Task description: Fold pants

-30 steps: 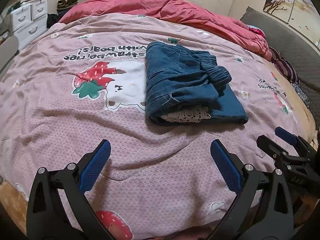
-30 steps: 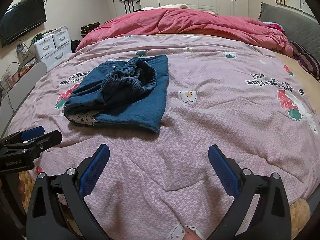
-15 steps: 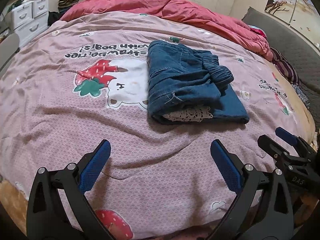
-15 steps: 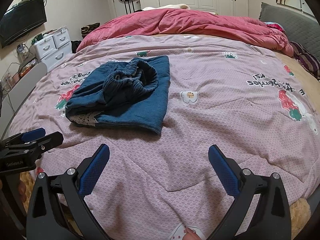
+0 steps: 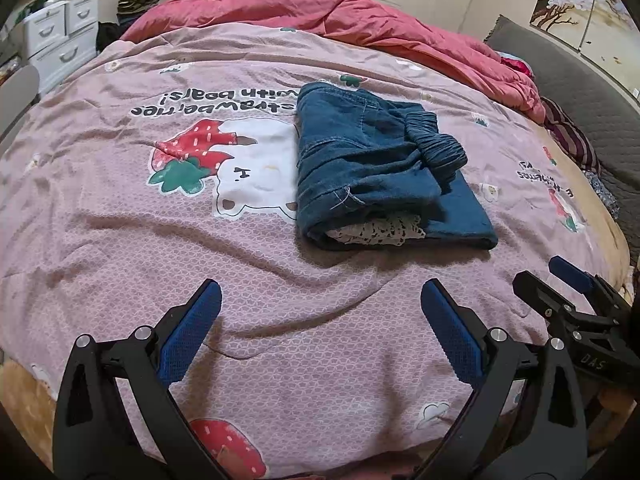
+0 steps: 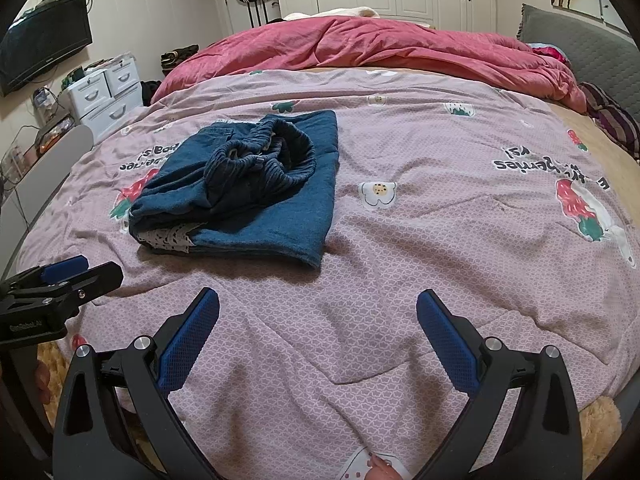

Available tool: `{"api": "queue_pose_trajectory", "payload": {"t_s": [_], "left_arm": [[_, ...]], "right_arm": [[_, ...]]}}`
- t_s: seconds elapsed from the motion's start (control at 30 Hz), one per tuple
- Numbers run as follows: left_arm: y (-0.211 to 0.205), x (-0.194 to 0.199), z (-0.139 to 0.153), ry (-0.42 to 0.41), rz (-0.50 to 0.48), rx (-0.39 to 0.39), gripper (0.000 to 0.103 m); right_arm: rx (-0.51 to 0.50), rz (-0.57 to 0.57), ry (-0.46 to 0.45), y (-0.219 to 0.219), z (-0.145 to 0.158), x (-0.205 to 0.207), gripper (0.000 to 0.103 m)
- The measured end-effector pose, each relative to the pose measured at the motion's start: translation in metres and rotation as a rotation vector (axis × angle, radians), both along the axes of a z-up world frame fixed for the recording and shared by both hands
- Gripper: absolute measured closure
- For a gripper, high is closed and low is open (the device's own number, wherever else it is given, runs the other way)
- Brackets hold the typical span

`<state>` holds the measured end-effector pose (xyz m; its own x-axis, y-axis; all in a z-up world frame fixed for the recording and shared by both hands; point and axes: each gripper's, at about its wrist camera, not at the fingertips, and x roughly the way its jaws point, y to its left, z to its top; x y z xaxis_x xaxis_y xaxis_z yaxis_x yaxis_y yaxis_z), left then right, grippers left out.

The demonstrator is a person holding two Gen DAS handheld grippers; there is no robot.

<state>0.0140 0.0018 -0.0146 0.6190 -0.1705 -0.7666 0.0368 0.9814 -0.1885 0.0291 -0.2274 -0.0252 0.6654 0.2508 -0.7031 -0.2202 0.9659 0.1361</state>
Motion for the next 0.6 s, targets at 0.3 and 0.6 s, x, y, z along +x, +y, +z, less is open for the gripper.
{"api": "queue_pose_trajectory", "payload": {"t_s": [0.3,0.6], "left_arm": [[-0.0024,-0.0004,-0.0001,0.005,-0.007,0.014,0.009],[-0.0028,-0.0009,0.0003,0.005,-0.016,0.007,0.009]], "right_arm": [[-0.002,-0.001,0.0,0.0005,-0.0004,0.0004,0.004],[-0.001,0.003,0.006,0.0017,-0.0019,0.0026,0.004]]}}
